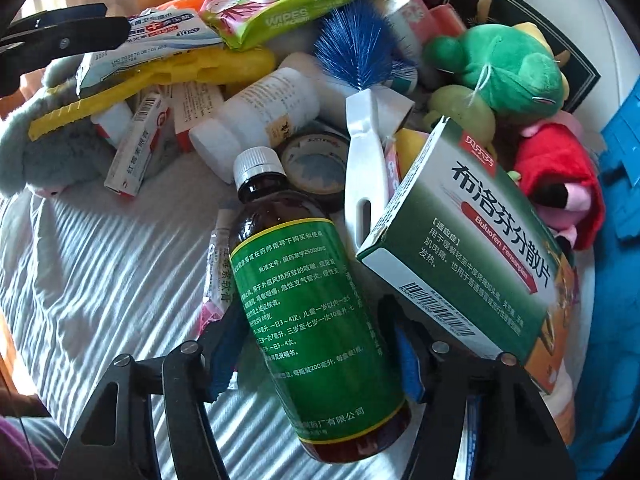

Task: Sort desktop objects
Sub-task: 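Grasp the green medicine bottle with the right gripper while the left gripper grasps the white wipes pack, then carry the wipes pack with the left gripper and the bottle with the right gripper into the crate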

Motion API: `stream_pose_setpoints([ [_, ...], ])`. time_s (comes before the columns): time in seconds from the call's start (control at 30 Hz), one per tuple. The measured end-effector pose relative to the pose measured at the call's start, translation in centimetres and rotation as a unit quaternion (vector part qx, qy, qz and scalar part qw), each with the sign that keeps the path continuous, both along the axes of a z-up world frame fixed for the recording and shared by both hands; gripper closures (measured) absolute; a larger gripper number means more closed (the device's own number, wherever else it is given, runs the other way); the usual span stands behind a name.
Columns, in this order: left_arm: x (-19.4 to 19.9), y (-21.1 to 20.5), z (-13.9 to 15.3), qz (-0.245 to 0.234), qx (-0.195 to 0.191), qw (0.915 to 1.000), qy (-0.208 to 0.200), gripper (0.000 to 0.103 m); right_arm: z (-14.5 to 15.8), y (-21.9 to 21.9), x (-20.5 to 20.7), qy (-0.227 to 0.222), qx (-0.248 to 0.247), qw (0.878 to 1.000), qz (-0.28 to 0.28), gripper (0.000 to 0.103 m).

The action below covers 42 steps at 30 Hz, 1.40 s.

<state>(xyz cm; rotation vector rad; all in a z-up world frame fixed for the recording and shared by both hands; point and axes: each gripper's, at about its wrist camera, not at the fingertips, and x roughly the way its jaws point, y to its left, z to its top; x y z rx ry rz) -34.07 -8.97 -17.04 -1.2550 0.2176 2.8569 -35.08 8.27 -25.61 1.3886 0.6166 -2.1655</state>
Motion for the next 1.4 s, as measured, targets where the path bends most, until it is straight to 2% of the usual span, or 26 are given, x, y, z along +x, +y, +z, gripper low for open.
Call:
stream_pose_setpoints([
  [0.07,-0.9,-0.4,-0.6,0.005,-0.005,0.9999,-0.007,0.021,0.0,0.1,0.2,0.0,-0.005,1.0,-0.006,0.038],
  [0.17,-2.6,-1.1,-2.2,0.004,-0.014,0.9987,-0.049,0.02,0.0,0.2,0.4,-0.004,-0.011,1.0,-0.012,0.038],
  [0.27,-3.2,-1.6,-2.7,-0.005,0.002,0.9975,-0.07,0.021,0.0,0.3,0.5,-0.009,-0.014,1.0,-0.016,0.038],
  [0.3,-3.1,-1.6,-2.6,-0.004,-0.001,0.9976,-0.069,0.022,0.0,0.4,0.5,-0.012,-0.017,1.0,-0.019,0.038],
  [0.37,-2.8,-1.5,-2.4,-0.011,-0.002,0.9976,-0.069,0.035,-0.1,0.5,0.6,-0.017,-0.023,0.999,-0.027,0.038],
  [0.4,-2.7,-1.5,-2.2,-0.014,-0.001,0.9974,-0.07,0.038,0.0,0.6,0.7,-0.018,-0.026,0.999,-0.03,0.038],
  [0.47,-2.3,-1.5,-1.9,-0.016,0.001,0.9976,-0.068,0.046,0.0,0.6,0.9,-0.018,-0.028,0.999,-0.036,0.039],
  [0.57,-1.3,-1.7,-1.5,-0.015,0.002,0.9981,-0.06,0.05,0.3,0.6,1.6,-0.015,-0.036,0.998,-0.04,0.042],
  [0.67,-0.2,-2.1,-0.6,-0.015,0.008,0.9986,-0.049,0.051,0.9,0.7,2.4,-0.013,-0.047,0.998,-0.044,0.044],
  [0.8,0.7,-2.5,0.4,-0.015,-0.003,0.9994,-0.032,0.053,2.3,0.9,3.3,0.001,-0.063,0.996,-0.055,0.048],
  [1.03,1.8,-2.2,2.4,-0.023,-0.008,0.9997,-0.005,0.054,5.7,0.9,5.0,0.046,-0.087,0.993,-0.068,0.052],
  [1.13,1.9,-2.1,3.2,-0.025,-0.004,0.9997,0.005,0.054,7.6,0.4,3.5,0.066,-0.09,0.991,-0.068,0.052],
  [1.27,2.1,-2.0,4.1,-0.03,-0.002,0.9994,0.016,0.054,8.1,0.2,3.2,0.089,-0.098,0.988,-0.077,0.052],
  [1.4,2.1,-1.5,5.6,-0.043,-0.003,0.9984,0.036,0.054,11.6,-0.4,2.8,0.123,-0.109,0.982,-0.088,0.052],
])
